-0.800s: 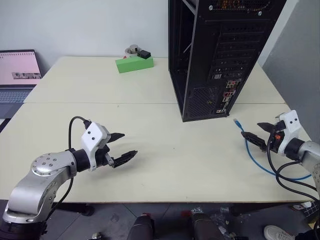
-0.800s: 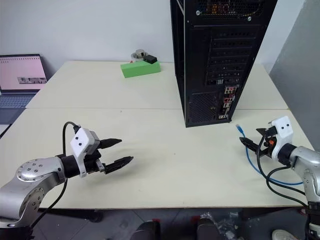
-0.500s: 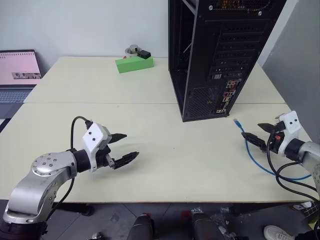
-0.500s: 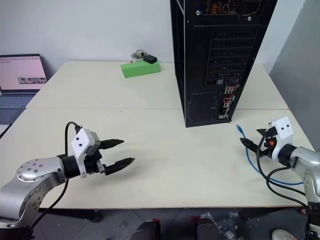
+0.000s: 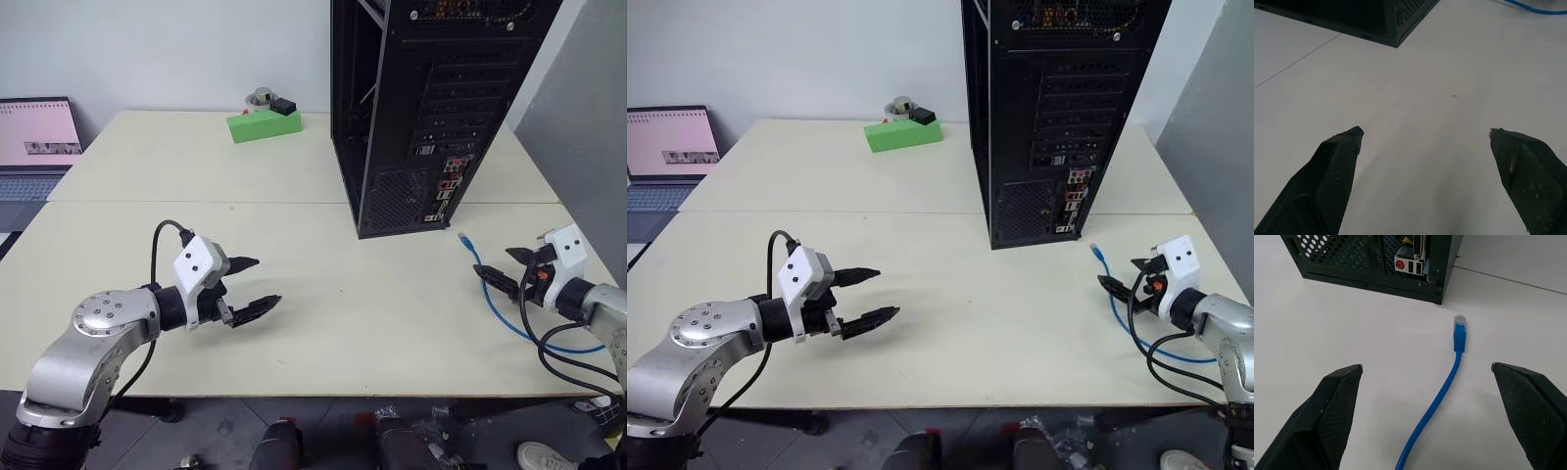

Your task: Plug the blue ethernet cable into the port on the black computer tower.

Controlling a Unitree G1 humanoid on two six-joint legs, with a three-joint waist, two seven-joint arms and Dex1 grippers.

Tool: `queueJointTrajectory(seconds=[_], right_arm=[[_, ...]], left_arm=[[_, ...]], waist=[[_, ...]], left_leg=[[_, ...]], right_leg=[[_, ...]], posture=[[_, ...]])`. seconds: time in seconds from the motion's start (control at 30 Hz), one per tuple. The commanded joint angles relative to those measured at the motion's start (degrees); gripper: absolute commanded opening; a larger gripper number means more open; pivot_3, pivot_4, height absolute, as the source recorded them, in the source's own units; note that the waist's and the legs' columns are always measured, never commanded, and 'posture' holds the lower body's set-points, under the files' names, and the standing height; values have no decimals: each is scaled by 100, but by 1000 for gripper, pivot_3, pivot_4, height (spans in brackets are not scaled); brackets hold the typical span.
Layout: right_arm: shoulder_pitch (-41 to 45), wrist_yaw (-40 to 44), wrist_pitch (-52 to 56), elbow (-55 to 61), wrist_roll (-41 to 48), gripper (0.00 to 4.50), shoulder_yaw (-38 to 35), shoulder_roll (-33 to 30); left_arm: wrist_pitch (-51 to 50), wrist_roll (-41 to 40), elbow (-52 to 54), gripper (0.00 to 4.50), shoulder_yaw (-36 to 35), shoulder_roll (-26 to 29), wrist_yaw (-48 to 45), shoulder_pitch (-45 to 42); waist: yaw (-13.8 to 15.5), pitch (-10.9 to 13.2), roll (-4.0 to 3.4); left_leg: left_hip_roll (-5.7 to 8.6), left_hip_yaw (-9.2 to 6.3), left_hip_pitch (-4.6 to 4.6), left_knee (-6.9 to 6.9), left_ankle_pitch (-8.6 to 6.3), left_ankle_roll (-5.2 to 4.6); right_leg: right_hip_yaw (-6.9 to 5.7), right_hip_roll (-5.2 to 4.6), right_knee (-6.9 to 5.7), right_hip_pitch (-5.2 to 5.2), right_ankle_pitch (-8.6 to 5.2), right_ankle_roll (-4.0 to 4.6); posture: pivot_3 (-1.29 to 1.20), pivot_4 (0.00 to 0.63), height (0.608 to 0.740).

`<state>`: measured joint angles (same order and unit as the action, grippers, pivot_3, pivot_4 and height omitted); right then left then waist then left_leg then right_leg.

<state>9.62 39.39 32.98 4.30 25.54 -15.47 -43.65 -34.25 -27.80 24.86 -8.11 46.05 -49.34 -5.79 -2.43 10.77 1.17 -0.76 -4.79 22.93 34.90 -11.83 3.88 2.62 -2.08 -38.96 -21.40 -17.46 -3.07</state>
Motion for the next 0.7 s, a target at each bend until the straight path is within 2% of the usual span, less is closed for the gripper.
queueJointTrajectory(seconds=[0.03, 0.5, 0.7], right_arm=[[-38, -52, -65, 276, 36, 4478, -199, 19], [-346, -267, 50, 666, 115, 4478, -370, 91], [-300, -806, 32, 719, -124, 4478, -186, 461]], left_arm=[[92, 9, 42, 4428, 4, 26, -16, -128], [215, 45, -144, 4428, 413, -67, -205, -501], [373, 231, -415, 4428, 935, -281, -354, -1048]], waist=[[1, 0, 0], [26, 0, 0], [45, 0, 0]], left_leg=[[0, 0, 0, 0, 0, 0], [0, 0, 0, 0, 0, 0], [1, 0, 1, 1, 0, 0]], right_leg=[[0, 0, 0, 0, 0, 0], [0, 0, 0, 0, 0, 0], [-1, 0, 0, 1, 0, 0]], posture=[[0, 150, 740], [0, 150, 740], [0, 150, 740]])
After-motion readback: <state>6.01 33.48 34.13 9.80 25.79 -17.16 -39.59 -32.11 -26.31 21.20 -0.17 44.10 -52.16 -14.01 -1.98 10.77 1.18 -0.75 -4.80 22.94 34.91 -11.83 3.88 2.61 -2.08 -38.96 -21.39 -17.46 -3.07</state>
